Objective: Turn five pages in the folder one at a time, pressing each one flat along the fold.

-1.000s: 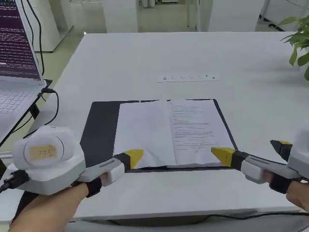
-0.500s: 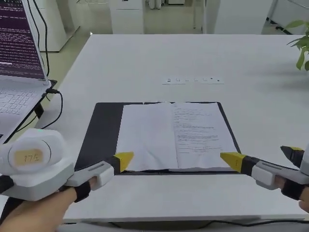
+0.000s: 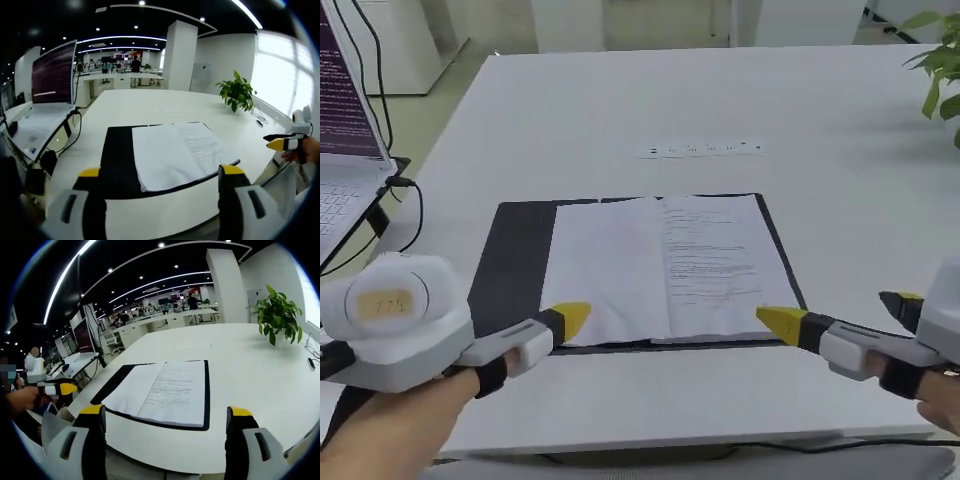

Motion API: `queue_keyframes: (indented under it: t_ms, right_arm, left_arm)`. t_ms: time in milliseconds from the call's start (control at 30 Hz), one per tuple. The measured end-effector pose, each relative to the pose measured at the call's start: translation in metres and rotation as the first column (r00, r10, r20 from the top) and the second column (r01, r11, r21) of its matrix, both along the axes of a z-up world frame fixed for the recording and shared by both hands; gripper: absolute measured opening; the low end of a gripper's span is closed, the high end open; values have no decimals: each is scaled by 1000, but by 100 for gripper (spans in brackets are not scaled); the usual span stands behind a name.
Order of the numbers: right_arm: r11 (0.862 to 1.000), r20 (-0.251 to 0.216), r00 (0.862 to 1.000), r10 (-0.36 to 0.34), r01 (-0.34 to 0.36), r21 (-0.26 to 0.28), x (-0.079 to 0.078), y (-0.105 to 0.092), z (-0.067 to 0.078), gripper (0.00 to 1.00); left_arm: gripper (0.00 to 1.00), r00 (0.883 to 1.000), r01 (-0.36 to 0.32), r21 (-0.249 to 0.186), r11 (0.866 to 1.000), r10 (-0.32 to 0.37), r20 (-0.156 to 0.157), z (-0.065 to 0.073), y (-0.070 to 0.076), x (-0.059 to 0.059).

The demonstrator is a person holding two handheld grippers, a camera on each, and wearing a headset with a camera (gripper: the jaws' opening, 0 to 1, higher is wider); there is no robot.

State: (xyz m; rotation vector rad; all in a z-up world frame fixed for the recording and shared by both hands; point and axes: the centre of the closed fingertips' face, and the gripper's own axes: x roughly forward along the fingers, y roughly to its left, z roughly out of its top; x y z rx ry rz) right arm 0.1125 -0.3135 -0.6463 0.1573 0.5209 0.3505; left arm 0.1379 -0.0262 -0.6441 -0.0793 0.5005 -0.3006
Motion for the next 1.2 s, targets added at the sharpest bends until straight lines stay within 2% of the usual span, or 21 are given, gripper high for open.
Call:
queue_keyframes:
  t_ms: [133,200,367,433,500,533,667,900,1000,1200]
  right_arm:
    - [1000,-9,1000,7,-7,12,2,-3,-3,99]
    - [1000,-11,1000,11,-11,16,3,-4,-4,99]
    - [1000,-26,999,21,-20,23,4,-7,-10,99]
    - [999,-28,999,23,-22,33,4,-9,-12,98]
    - [999,-39,999,25,-24,40,3,-9,-15,98]
    - [999,-39,999,27,-26,40,3,-10,-15,98]
    - [998,-42,999,32,-30,47,3,-13,-17,98]
    - [997,-52,998,43,-39,62,0,-15,-21,98]
    - [997,-54,998,46,-42,64,0,-18,-23,97]
    - [995,-56,997,58,-54,81,2,-19,-28,96]
  left_arm:
    - [93,999,46,-8,999,-46,-14,-5,-25,7]
    - [92,998,66,-14,998,-66,-11,-5,-38,10]
    - [87,990,139,-6,990,-139,-27,-11,-73,20]
    - [85,983,181,-9,983,-181,-5,-10,-94,27]
    - [83,975,221,1,975,-221,-12,-14,-110,32]
    - [82,973,231,6,973,-231,-6,-15,-117,35]
    - [80,958,286,16,958,-286,-14,-26,-146,47]
    - [75,935,355,37,934,-354,-32,-49,-188,52]
    - [73,927,373,28,927,-372,-42,-60,-206,55]
    - [68,918,397,24,918,-395,-42,-81,-237,62]
